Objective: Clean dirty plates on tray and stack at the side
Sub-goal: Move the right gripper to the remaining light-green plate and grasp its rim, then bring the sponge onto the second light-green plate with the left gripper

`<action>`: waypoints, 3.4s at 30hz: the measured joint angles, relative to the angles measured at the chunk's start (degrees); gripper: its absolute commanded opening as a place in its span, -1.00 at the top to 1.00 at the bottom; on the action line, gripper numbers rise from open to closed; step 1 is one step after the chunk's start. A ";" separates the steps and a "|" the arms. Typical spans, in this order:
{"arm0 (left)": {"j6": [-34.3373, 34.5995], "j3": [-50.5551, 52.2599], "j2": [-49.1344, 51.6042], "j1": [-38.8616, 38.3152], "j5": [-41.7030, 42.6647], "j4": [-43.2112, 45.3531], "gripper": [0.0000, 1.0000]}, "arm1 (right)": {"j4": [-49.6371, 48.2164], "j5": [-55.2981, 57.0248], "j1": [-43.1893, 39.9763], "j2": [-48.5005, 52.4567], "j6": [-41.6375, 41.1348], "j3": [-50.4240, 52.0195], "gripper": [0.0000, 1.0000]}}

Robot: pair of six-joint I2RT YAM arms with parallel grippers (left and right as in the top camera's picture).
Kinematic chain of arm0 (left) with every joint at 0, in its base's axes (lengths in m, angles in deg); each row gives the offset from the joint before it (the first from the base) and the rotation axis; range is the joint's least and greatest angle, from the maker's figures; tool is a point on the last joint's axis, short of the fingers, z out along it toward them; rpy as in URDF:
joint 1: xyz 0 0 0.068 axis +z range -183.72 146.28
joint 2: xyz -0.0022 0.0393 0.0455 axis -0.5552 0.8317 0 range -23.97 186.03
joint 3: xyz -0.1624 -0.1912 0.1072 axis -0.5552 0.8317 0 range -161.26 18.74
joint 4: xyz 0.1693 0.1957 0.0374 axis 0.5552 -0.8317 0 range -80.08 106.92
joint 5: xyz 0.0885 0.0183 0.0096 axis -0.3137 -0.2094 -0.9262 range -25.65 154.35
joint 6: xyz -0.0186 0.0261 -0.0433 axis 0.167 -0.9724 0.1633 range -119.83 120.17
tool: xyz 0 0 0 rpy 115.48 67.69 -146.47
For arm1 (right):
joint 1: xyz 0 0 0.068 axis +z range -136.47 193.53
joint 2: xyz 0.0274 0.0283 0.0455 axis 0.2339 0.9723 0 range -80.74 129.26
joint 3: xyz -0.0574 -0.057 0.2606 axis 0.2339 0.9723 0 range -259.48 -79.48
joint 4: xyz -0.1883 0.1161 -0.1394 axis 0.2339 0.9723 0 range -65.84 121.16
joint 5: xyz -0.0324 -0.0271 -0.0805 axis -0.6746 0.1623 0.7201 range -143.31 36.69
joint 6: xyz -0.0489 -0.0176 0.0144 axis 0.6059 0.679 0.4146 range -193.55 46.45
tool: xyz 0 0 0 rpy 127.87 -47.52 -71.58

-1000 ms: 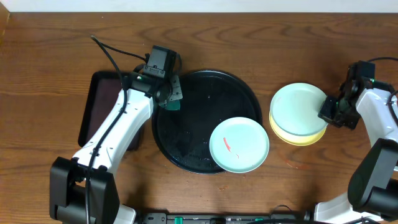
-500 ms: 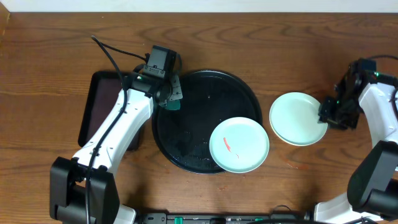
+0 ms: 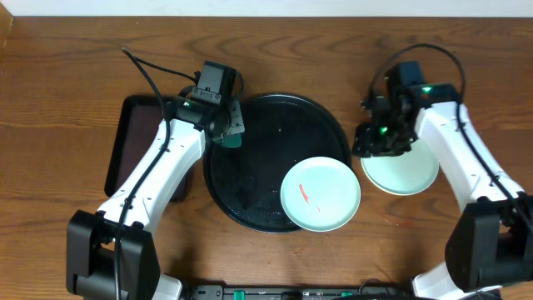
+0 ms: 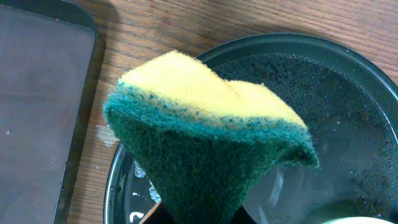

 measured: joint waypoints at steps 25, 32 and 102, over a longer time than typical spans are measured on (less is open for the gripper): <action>0.00 0.00 0.00 0.00 0.00 0.00 0.85 | -6.47 -0.46 2.80 0.00 4.57 13.70 0.60; 0.00 0.00 0.00 0.00 0.00 0.00 0.85 | -8.50 -0.74 2.80 0.00 2.38 15.76 0.97; 5.53 -0.04 5.01 -3.23 1.09 -1.75 0.85 | -22.21 -4.13 14.45 17.27 -25.11 -0.26 0.98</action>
